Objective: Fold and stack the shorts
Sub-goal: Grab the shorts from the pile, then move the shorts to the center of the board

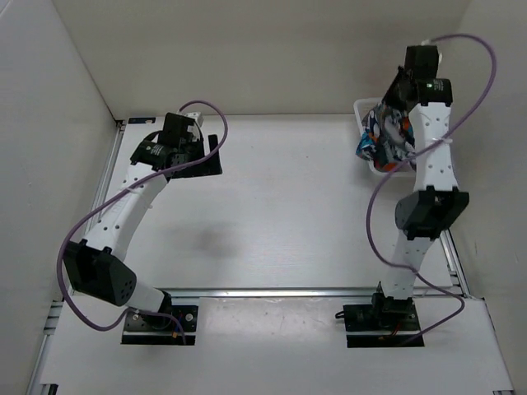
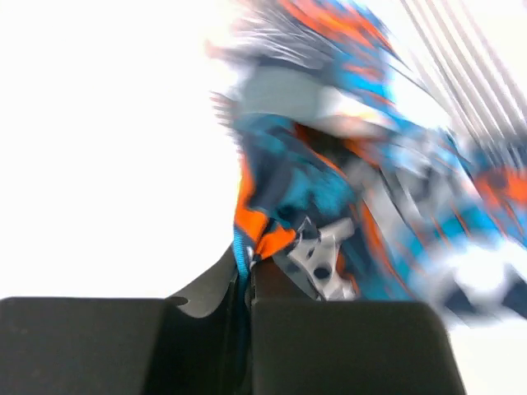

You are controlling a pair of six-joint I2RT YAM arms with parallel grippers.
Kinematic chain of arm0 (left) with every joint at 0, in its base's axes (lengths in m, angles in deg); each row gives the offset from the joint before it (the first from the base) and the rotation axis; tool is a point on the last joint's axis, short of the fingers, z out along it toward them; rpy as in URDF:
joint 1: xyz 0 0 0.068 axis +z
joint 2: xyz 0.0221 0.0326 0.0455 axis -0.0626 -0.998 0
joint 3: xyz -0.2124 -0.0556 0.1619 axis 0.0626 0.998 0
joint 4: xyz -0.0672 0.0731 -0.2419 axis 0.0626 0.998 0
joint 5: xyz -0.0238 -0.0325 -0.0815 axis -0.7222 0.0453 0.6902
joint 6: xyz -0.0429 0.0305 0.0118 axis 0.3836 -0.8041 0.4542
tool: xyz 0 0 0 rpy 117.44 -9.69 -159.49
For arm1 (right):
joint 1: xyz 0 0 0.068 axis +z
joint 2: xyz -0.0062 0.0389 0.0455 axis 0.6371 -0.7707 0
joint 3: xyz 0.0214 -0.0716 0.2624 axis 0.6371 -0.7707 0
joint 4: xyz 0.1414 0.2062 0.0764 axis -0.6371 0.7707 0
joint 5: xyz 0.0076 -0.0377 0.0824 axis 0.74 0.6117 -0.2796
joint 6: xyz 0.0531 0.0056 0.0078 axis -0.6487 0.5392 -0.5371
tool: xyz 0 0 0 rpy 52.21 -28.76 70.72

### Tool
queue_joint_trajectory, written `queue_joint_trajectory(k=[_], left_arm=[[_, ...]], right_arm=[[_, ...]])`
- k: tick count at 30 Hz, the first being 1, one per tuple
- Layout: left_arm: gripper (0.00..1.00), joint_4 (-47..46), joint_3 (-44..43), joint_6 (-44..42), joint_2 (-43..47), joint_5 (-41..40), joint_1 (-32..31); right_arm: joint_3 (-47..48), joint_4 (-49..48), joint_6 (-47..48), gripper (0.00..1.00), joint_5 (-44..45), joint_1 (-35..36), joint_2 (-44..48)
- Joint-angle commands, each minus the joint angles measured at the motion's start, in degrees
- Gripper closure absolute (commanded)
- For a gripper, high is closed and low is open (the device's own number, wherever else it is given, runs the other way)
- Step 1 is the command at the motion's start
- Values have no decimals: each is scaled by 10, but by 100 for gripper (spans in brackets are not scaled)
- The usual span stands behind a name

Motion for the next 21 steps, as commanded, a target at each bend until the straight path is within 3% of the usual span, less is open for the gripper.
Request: queue_joint_trajectory(k=[1,6,9,13,14,15,16,18,19,21], left_arm=[[1,5,-50,-7,-8,6,4],[1,55,-115,9,-8,-8,53],[1,101,-161,9,-1,-26,98],[1,129,-183,14,37,-27,159],[1,129,-183,14,45,-27,168],[1,129,-174,14,63,-15,180],[1,129,-163,14,71,0,180],[1,123,-128,14,90,12,180],[1,123,-116,14,95,28,180],[1,123,-74,14,106,46,180]], right_arm=[[84,-61,53,100,-71,65,163],[54,-94,76,100,-160,153,256],[-23,-94,76,100,-169,245,290],[-239,-143,49,96,-161,352,335],[-286,-158,39,66,-168,373,335],[-356,-190,33,44,-186,414,325],[-365,-190,33,34,-196,430,308],[-331,-123,55,26,-203,469,237],[-269,-93,63,25,-203,478,219],[-250,-62,63,23,-122,492,218]])
